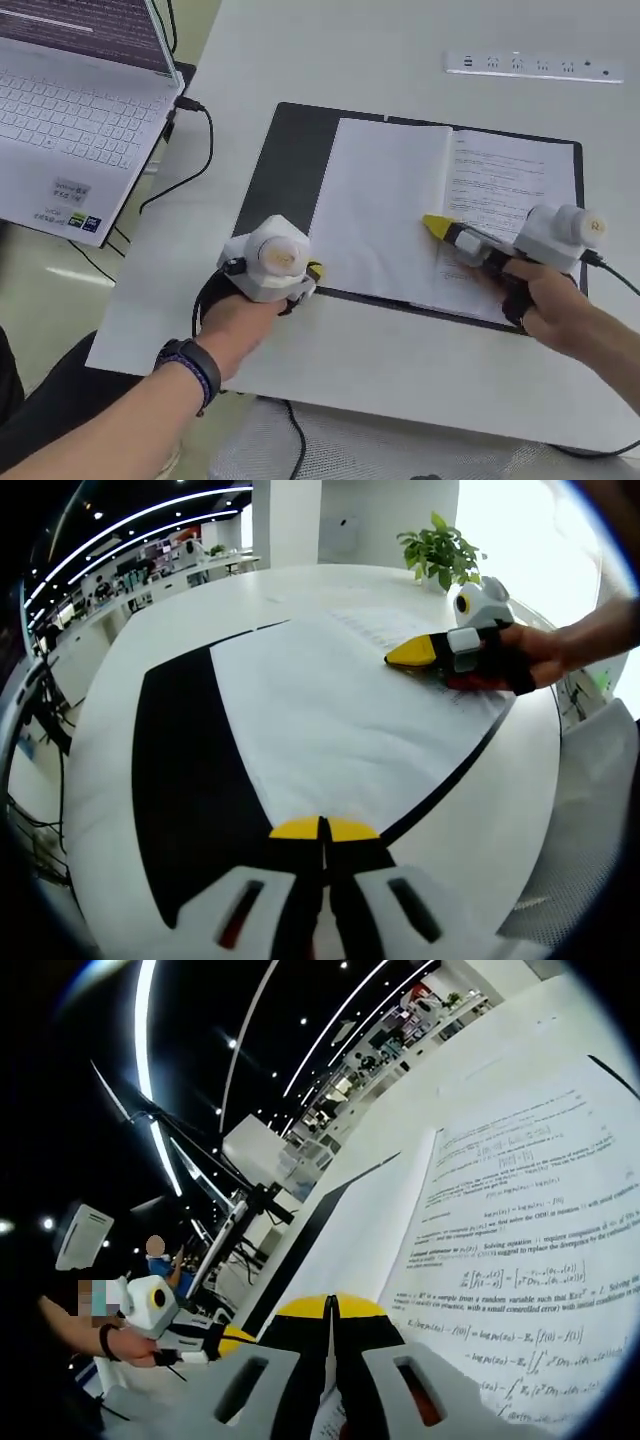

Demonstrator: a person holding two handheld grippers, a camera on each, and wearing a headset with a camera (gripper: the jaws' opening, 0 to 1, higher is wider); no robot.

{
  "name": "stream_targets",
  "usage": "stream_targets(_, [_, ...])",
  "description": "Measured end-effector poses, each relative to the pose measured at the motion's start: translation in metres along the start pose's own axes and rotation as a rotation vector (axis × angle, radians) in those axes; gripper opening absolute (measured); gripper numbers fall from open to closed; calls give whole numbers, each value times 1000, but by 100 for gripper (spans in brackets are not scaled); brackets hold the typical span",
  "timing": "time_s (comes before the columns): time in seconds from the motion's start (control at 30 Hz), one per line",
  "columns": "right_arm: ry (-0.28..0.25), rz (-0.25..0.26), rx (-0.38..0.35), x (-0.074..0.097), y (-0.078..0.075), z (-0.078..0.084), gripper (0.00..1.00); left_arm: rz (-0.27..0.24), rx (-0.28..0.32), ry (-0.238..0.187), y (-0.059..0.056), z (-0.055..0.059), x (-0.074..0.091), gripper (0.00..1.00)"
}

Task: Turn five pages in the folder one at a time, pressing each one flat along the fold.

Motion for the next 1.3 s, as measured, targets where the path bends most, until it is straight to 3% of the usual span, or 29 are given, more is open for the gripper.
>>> stream_targets(0.43, [55,-22,-2,16,21,28,0,-5,2,-10,-1,1,1,0])
stream_targets(0.57, [21,-15,-36,22,25,36,0,-9,4,-14,-1,1,1,0])
stream_targets(0.7, [19,-13,-35,25,29,43,0,-14,5,-9,-3,1,1,0])
stream_targets(1.2, [60,13,-35,35,23,53,0,-15,-6,-7,-2,-1,2,0])
stream_targets(1.3, [60,18,-44,37,23,56,0,-13,14,8,-2,-2,2,0])
Point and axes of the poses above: the centre of the closed fingertips' face, and the gripper's own axes: x roughly backward along the fingers, y roughly to its left, z roughly out of its underside, the point moved 8 cm from there along x, roughly backward along the fingers, and after that the axes turned 10 degrees about -z, right-handed, at the moved point
